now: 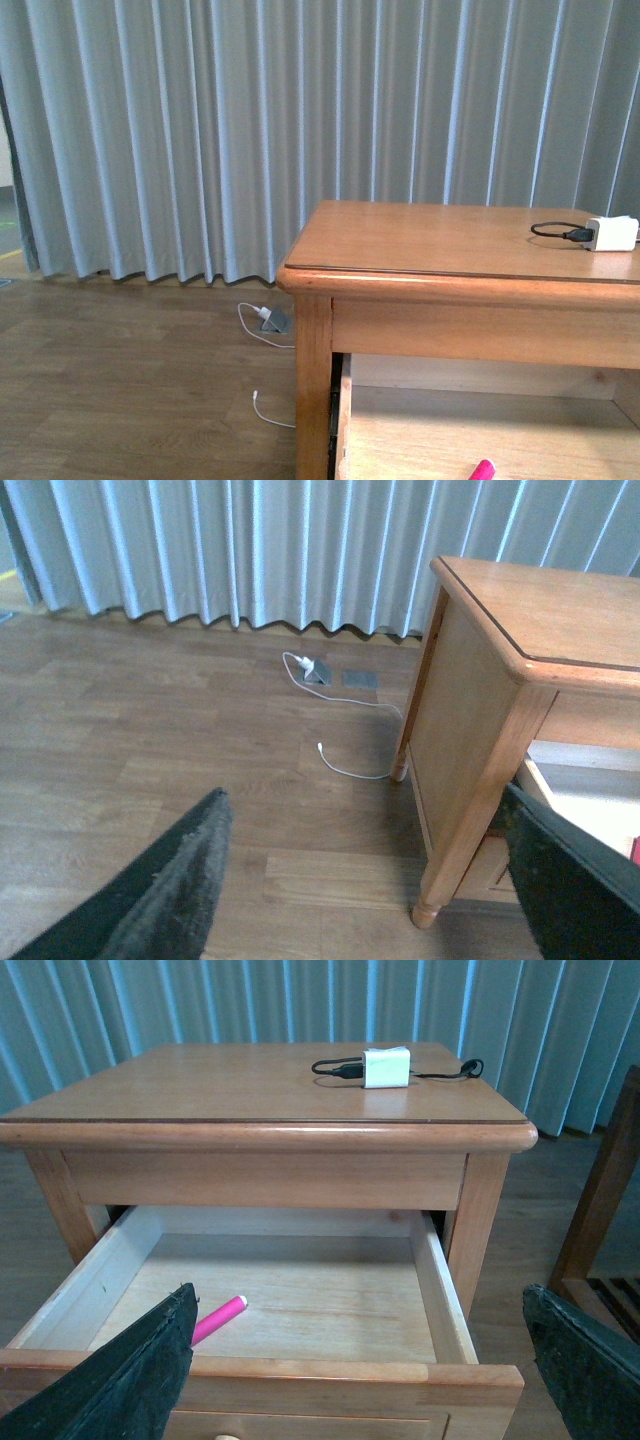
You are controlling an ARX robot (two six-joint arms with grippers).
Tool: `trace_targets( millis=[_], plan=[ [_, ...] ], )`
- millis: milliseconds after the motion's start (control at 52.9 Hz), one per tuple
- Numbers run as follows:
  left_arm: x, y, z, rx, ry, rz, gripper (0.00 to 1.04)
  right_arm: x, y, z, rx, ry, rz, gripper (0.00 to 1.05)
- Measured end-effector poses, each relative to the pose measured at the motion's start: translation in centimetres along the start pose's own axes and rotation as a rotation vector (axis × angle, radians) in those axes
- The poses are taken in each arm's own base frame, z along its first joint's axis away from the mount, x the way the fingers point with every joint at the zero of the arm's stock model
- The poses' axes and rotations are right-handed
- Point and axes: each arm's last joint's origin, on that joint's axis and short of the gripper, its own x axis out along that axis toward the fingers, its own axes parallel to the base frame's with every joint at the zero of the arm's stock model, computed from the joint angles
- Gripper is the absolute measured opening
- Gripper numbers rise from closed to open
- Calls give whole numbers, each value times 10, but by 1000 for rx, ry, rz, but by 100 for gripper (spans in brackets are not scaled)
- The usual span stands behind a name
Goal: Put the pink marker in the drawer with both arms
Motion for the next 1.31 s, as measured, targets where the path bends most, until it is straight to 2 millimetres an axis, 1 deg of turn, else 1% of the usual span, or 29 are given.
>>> trace_targets(
  millis=[19,189,322,341,397,416,700,814,908,984,1305],
  plan=[
    [-1,2,-3,15,-1,-7,75,0,0,0,0,0,0,96],
    [-6,6,-22,47,8,6,43,0,0,0,0,0,1,96],
    [-9,7,-31,54,2,7,18,0,0,0,0,0,0,96],
    [-9,7,-31,55,2,7,16,0,0,0,0,0,0,96],
    [-11,7,-35,56,-1,7,6,0,0,0,0,0,0,96],
    [-11,7,-36,55,-2,6,4,0,0,0,0,0,0,96],
    [-16,8,-48,59,-5,6,4,0,0,0,0,0,0,96],
    [-25,8,-54,60,19,4,4,0,0,0,0,0,-1,96],
    [-27,8,-53,60,-4,4,4,0,0,0,0,0,1,96],
    [-28,9,-58,60,-11,3,4,0,0,0,0,0,0,96],
    [-28,9,-57,62,-22,3,4,0,0,0,0,0,0,96]
  ],
)
